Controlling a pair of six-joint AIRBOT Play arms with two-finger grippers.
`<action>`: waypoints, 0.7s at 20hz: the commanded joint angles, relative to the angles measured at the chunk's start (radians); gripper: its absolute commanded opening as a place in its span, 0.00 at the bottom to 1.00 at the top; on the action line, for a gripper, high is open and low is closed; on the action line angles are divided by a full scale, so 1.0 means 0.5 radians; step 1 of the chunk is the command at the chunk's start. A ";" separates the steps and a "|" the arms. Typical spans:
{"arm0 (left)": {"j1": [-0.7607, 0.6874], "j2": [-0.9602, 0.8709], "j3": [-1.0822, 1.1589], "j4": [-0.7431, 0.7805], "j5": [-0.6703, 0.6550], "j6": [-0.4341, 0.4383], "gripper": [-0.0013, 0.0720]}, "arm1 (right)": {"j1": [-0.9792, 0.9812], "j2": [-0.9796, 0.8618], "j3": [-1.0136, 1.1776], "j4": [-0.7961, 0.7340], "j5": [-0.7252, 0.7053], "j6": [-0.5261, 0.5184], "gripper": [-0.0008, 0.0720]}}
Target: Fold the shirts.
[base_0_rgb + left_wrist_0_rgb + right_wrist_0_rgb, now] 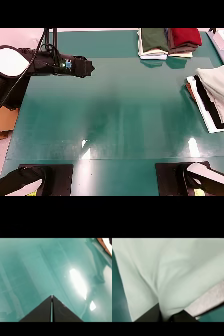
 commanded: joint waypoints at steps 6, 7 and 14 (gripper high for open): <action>0.000 0.000 0.000 0.000 0.001 0.070 0.05 | -0.246 0.179 -0.092 -0.096 0.017 0.406 0.84; 0.000 0.000 0.000 0.000 0.002 0.071 0.05 | -0.213 0.179 -0.016 0.014 0.015 0.406 0.84; 0.000 0.000 0.000 0.009 0.038 0.101 0.05 | 0.804 0.188 0.218 0.429 0.000 0.406 0.84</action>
